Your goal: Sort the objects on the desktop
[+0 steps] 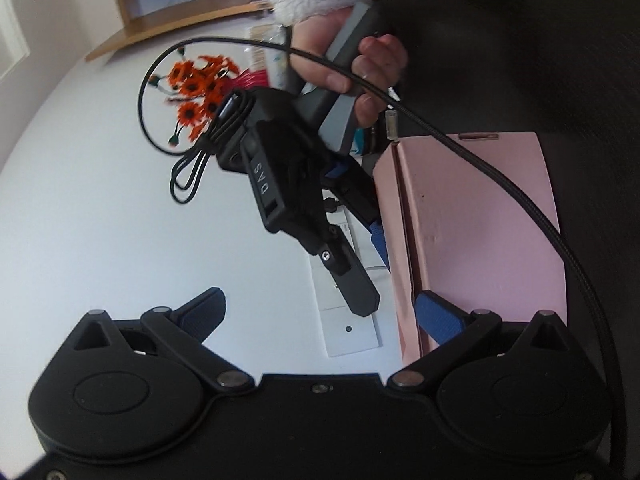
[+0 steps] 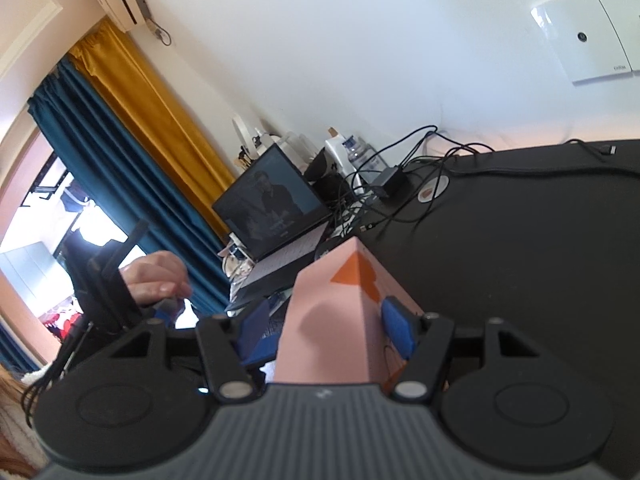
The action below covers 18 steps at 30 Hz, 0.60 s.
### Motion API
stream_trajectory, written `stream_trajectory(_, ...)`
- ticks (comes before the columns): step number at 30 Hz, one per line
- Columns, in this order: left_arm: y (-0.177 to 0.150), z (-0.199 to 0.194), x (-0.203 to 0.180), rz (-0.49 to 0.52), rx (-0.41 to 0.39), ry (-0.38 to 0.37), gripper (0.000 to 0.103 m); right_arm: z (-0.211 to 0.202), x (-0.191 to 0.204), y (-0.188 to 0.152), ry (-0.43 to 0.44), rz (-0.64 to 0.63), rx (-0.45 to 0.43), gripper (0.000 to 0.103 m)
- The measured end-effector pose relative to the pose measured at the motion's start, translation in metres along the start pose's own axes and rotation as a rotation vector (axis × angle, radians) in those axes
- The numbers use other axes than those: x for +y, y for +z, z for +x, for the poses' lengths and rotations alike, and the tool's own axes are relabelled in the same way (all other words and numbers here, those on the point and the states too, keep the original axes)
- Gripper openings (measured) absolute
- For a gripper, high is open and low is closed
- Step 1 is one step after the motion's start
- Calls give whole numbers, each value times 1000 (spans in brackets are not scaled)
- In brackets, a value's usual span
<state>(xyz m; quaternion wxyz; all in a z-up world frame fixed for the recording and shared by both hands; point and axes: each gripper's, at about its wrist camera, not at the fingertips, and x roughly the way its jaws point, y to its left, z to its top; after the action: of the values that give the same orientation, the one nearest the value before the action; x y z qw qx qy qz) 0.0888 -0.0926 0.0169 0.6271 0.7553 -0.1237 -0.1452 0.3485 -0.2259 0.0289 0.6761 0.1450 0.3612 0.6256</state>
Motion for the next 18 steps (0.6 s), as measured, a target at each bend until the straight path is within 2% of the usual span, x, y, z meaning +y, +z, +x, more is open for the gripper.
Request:
stream_trajectory(2,0,4,5,-62,6,-12,103,1,1,0,-2,-4,-2,64)
stream_trajectory(4,-3,15,15,-201,22,-22,103,0,0,-1,2,-2,-4,64)
stream_trajectory(5,-4,18,18,-250,26,-4,103,1,0,-2,10,1,-3,64)
stream_trajectory(8,-6,22,21,-326,45,26,103,4,-2,-5,53,16,5,64)
stream_trajectory(12,-9,28,17,-365,87,56,103,5,-4,-4,63,23,11,64)
stream_trajectory(16,-20,29,28,-568,123,32,103,-9,9,-2,42,-45,-23,64)
stream_trajectory(17,-24,30,31,-624,131,24,103,-15,15,-1,30,-78,-35,69)
stream_trajectory(18,-28,30,34,-679,138,17,103,-22,24,-1,3,-119,-42,81)
